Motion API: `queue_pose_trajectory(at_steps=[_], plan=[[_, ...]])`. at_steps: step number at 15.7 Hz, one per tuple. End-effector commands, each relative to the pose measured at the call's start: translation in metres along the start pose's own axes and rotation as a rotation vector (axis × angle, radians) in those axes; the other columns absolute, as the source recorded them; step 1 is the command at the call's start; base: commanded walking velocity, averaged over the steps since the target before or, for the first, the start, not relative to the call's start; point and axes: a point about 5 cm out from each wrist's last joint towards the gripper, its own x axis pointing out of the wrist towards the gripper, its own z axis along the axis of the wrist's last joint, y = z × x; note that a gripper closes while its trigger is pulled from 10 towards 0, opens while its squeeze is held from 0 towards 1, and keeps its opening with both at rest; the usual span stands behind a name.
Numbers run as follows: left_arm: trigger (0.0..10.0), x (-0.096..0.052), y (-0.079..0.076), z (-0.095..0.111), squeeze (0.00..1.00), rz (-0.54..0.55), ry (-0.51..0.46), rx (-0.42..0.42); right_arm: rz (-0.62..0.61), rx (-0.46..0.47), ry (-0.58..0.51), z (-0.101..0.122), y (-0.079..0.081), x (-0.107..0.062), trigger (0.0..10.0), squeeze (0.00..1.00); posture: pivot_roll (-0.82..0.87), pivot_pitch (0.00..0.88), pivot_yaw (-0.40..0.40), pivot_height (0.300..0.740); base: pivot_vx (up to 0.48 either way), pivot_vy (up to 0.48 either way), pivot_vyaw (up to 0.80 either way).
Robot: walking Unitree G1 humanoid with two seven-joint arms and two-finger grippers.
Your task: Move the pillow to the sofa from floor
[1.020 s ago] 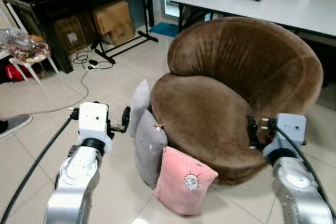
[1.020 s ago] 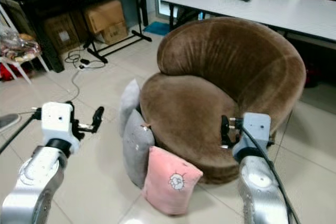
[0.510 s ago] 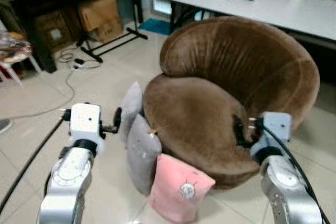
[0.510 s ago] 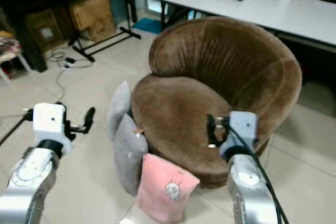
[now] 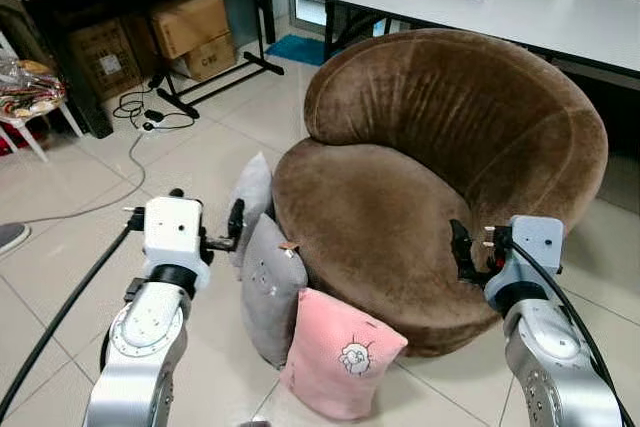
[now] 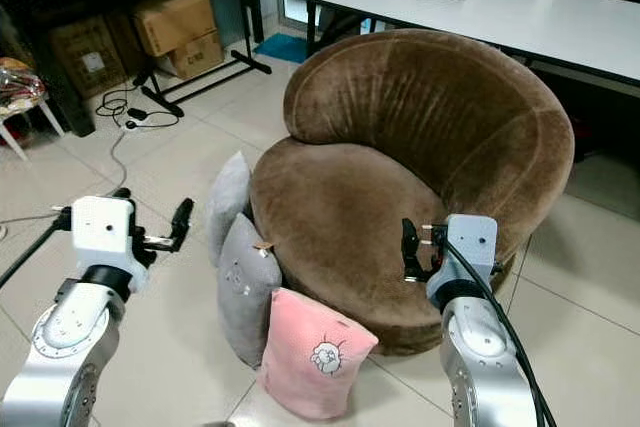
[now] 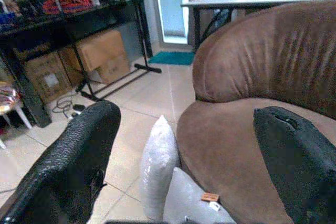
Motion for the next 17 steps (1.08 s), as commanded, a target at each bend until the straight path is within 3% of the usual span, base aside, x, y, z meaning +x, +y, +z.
queue_pose_trajectory(at_steps=[1, 3, 5, 8, 17], plan=[[10.0, -0.0007, 0.0014, -0.0026, 0.0, 0.008, 0.007, 0.009, 0.012, 0.015, -0.021, 0.004, 0.0003, 0.0003, 10.0, 0.0, 0.03, 0.0, 0.027, 0.67, 0.0, 0.0, 0.0], [10.0, -0.0018, 0.0028, -0.0046, 0.0, 0.006, 0.009, 0.008, 0.017, 0.017, -0.021, 0.0038, 0.0014, -0.0002, 10.0, 0.0, 0.02, 0.0, 0.027, 0.65, 0.0, 0.0, 0.0], [10.0, -0.0017, 0.0047, -0.0056, 0.0, 0.023, -0.015, 0.061, 0.019, 0.018, -0.021, 0.0034, 0.0021, -0.0002, 10.0, 0.0, 0.02, 0.0, 0.027, 0.63, 0.0, 0.0, 0.0], [10.0, -0.0008, 0.0044, -0.005, 0.0, 0.025, -0.025, 0.053, 0.015, 0.011, -0.022, 0.0034, 0.0022, 0.0007, 10.0, 0.0, 0.02, 0.0, 0.026, 0.605, 0.0, 0.0, 0.0], [10.0, 0.0026, 0.0033, -0.0049, 0.0, 0.019, -0.048, 0.04, 0.02, -0.01, -0.023, 0.0048, 0.0034, 0.0048, 10.0, 0.0, 0.03, 0.0, 0.015, 0.605, 0.0, 0.0, 0.0]])
